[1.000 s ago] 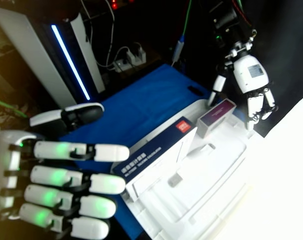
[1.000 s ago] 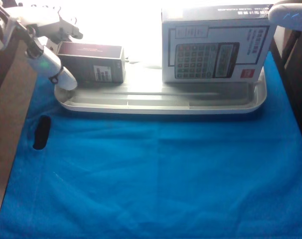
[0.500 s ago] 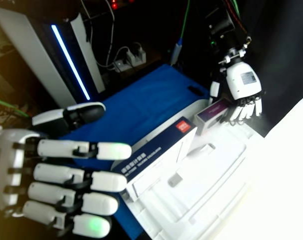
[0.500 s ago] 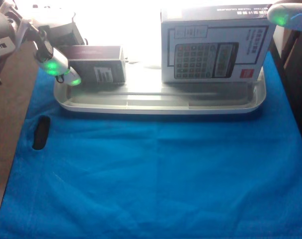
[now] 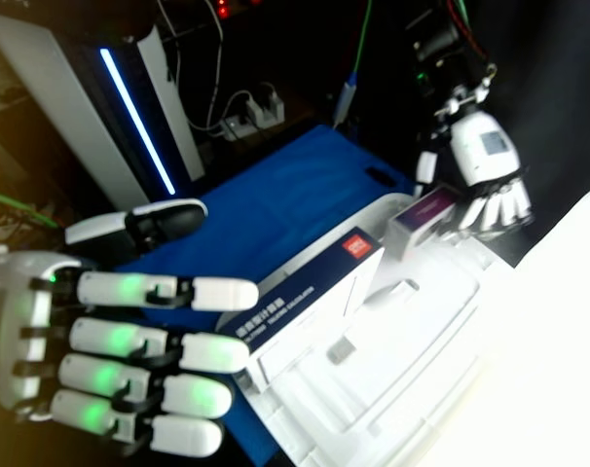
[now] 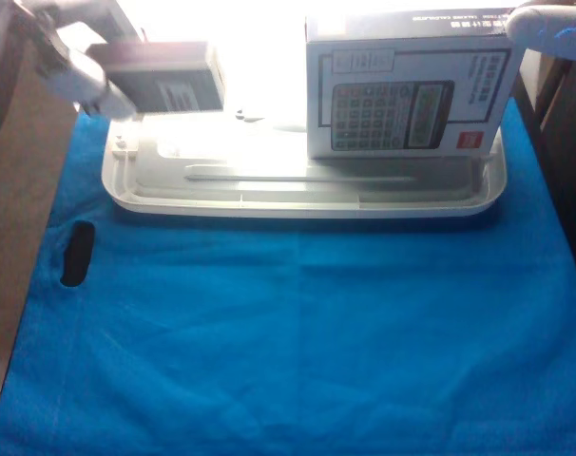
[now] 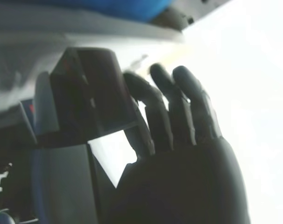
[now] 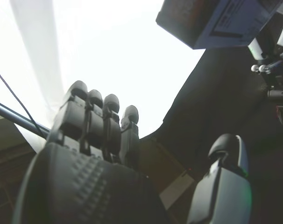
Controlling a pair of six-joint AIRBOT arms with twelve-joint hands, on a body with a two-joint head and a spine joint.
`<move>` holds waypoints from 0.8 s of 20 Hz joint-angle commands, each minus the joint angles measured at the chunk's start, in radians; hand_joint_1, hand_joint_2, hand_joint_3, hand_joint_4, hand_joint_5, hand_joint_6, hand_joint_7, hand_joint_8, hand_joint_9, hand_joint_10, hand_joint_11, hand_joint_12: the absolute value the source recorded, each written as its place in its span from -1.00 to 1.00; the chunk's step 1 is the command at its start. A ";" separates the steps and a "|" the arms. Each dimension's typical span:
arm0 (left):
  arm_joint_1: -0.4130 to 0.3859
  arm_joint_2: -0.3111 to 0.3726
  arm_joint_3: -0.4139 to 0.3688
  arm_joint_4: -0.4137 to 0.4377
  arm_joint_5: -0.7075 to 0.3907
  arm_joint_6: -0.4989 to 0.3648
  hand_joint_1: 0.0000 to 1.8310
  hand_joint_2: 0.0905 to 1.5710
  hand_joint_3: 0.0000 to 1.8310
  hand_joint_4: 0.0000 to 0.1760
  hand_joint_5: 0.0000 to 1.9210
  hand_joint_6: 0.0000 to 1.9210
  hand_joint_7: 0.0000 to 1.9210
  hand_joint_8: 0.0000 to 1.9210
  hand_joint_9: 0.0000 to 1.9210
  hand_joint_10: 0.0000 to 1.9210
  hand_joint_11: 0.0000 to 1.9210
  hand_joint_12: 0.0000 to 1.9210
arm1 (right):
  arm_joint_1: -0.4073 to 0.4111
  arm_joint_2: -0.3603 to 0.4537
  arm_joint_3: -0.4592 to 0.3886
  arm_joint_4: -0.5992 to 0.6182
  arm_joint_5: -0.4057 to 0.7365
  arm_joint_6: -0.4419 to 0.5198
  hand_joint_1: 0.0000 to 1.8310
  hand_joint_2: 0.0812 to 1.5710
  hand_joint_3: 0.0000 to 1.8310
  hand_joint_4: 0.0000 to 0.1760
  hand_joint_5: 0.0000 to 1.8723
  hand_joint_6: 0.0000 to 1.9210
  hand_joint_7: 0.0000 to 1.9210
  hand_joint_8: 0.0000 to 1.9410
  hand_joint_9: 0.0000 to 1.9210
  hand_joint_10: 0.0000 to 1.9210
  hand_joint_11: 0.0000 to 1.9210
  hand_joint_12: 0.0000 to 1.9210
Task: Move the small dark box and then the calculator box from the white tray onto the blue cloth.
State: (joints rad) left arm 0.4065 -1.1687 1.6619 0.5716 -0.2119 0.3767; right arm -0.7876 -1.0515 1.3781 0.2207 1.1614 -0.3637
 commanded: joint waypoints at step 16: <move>-0.142 0.482 -0.537 0.292 -0.344 -0.002 0.21 0.27 -1.00 0.06 0.24 -0.36 -0.21 0.32 -0.50 0.67 -0.77 1.00 | 0.016 0.001 0.007 0.017 0.119 0.019 -0.29 -0.06 -1.00 -0.02 -0.62 -1.00 -0.72 -1.00 -0.84 -1.00 -0.86 -0.98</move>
State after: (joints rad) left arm 0.2768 -0.6876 1.1149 0.8997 -0.4770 0.3740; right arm -0.7876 -1.0515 1.3781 0.2214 1.1618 -0.3553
